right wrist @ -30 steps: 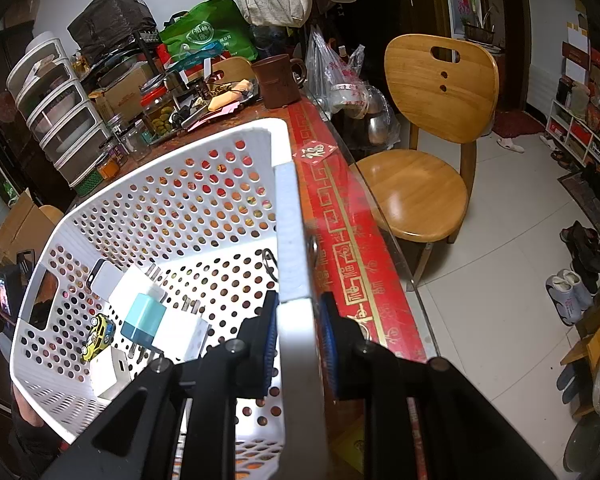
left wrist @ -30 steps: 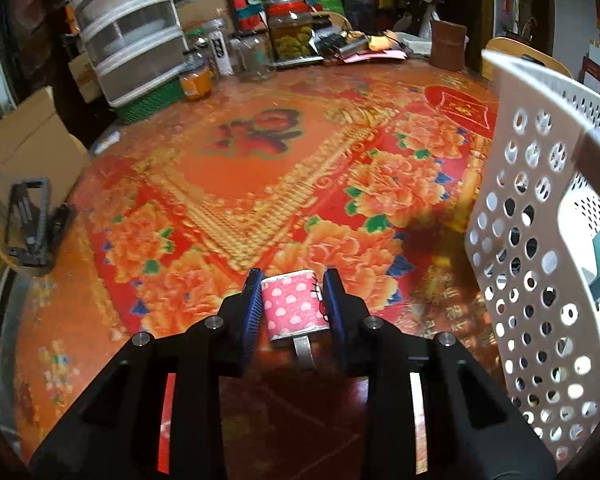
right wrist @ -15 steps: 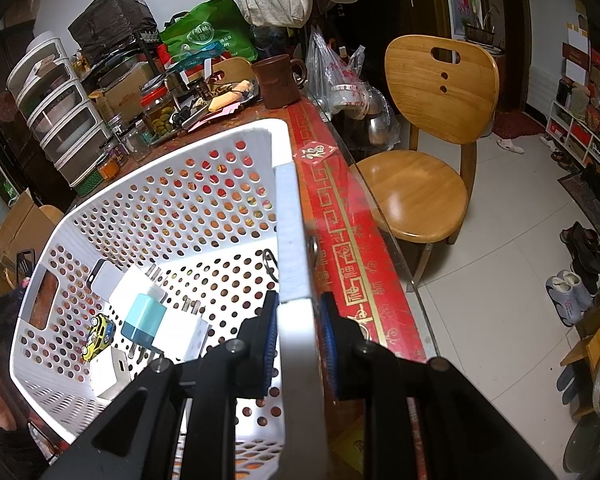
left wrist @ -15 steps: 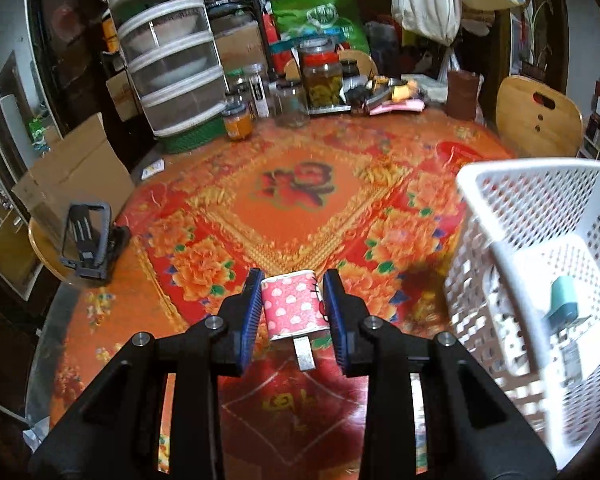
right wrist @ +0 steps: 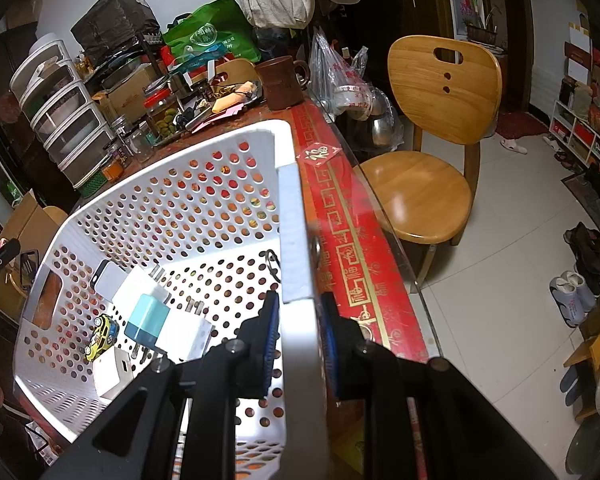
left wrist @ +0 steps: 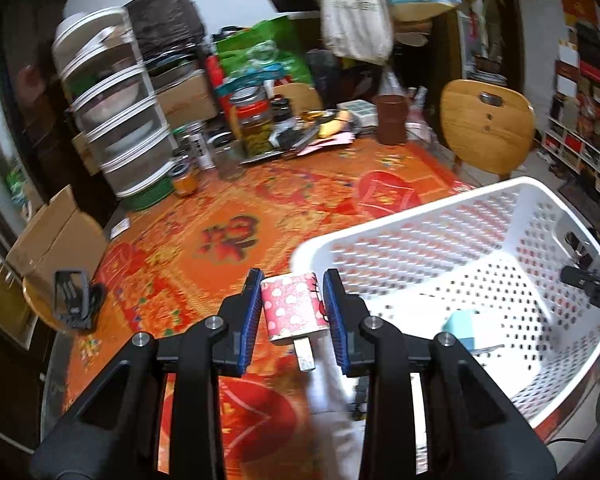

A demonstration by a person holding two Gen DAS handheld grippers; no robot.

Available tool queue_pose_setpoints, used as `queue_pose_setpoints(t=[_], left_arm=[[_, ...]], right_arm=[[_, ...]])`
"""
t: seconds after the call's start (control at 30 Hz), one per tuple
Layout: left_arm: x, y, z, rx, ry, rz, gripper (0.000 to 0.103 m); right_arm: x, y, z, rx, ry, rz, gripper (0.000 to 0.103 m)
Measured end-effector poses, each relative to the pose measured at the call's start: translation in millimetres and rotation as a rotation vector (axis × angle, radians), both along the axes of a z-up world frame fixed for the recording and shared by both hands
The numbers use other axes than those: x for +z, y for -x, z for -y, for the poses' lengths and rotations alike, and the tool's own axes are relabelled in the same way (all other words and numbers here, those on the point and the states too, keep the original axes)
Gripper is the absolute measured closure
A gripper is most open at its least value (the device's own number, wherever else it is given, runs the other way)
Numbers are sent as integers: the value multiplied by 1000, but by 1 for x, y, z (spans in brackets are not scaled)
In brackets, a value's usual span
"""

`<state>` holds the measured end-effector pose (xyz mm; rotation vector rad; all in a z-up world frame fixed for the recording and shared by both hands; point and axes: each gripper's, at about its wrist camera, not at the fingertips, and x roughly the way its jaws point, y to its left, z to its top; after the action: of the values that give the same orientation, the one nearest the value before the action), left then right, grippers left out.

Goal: Organize rigid objects
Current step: 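Carry the pink polka-dot charger into the basket and open the left tool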

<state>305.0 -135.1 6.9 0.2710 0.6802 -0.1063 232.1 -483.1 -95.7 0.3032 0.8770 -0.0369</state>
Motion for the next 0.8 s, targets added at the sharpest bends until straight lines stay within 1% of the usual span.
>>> queue_pose_setpoints(t=[0.2,0.3,0.43,0.8], left_arm=[[-17,4,46,-61,-29,-46,75],[-28,3,57,-76,-32,-78,75],[-39,0,57,-80,-24,-92,75],[-49,-6,56,-77,-30,-107,75]], right_arm=[[1,0,0,6,-4,3,83],[1,1,-1,8,-6,5,83],[1,1,-1,9,-6,6,83],[2,1,-2,16,-9,13,83]])
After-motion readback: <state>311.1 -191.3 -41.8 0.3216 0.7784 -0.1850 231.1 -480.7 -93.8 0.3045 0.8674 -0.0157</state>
